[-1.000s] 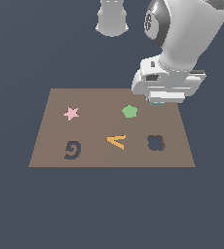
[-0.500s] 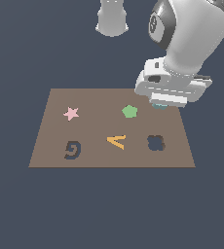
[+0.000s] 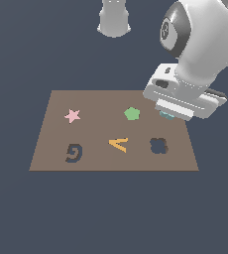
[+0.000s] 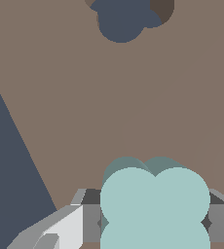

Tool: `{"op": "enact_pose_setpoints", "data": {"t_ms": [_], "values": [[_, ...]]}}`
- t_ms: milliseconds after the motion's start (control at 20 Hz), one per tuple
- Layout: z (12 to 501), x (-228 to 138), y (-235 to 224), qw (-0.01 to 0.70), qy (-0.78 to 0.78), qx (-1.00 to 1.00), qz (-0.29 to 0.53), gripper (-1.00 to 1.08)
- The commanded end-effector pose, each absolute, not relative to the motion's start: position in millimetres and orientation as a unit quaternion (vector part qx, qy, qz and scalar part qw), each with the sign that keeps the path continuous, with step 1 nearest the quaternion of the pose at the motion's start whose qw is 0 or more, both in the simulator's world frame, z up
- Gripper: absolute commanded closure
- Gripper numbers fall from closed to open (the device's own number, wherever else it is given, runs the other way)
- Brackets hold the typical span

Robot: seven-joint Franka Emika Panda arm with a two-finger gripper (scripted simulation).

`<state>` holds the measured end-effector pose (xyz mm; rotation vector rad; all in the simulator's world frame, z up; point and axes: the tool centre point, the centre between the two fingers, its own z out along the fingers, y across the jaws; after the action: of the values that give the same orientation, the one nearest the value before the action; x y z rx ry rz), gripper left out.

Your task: Insert a designated object into the corresponding slot on a board.

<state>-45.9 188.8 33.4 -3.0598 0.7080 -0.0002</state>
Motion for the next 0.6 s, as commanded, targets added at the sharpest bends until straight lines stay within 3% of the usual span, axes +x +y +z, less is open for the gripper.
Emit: {"op": "enact_pose_setpoints", "data": {"t_ms": [0,550], "values": [[34,-34,191,0.001,0.272,-0.962,0.000,1.08],[38,25,183,0.001,0.495,-0.869,0.000,1.08]]}}
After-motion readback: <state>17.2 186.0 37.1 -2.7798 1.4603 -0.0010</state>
